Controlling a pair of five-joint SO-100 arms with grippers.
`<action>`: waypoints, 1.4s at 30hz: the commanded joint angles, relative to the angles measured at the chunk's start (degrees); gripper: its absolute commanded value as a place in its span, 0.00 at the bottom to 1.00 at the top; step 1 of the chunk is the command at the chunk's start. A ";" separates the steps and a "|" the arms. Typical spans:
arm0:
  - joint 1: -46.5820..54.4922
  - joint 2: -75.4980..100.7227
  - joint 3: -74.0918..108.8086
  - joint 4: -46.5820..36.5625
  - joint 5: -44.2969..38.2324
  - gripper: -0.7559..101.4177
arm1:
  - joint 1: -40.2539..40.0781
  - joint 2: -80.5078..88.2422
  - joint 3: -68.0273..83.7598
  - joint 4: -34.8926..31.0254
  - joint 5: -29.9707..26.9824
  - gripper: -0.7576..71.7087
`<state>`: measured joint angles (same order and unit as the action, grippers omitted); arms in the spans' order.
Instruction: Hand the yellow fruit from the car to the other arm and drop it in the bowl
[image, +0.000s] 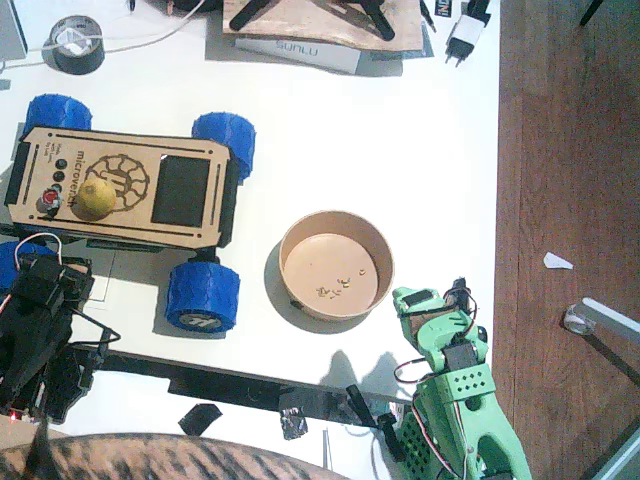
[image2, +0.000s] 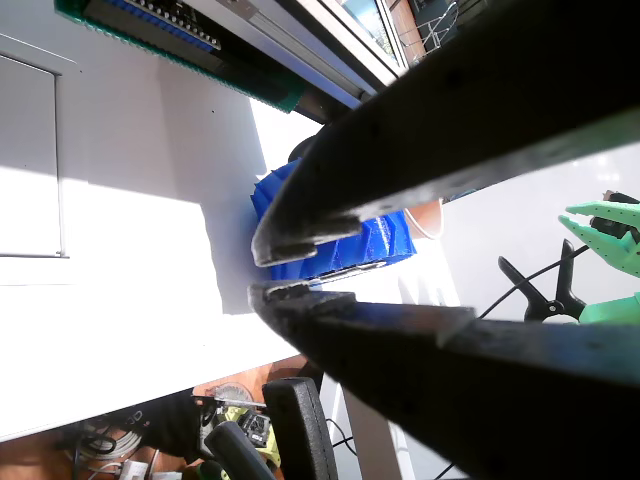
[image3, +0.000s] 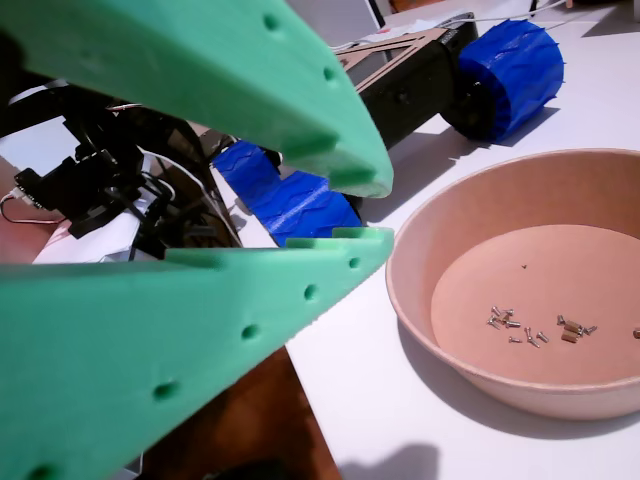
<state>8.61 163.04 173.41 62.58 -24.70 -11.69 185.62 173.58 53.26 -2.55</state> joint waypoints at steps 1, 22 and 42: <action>-0.26 -0.53 0.00 -0.62 0.35 0.01 | -3.60 0.44 -0.18 -0.62 -2.29 0.01; -0.26 -0.53 0.00 -0.62 0.35 0.01 | -3.60 0.44 -0.18 -0.62 -2.29 0.01; -0.26 -15.29 -31.03 5.98 -0.09 0.01 | -3.69 0.44 -0.18 -0.62 -2.37 0.01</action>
<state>8.44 148.80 151.26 66.27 -25.05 -15.03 185.62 173.58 53.26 -4.04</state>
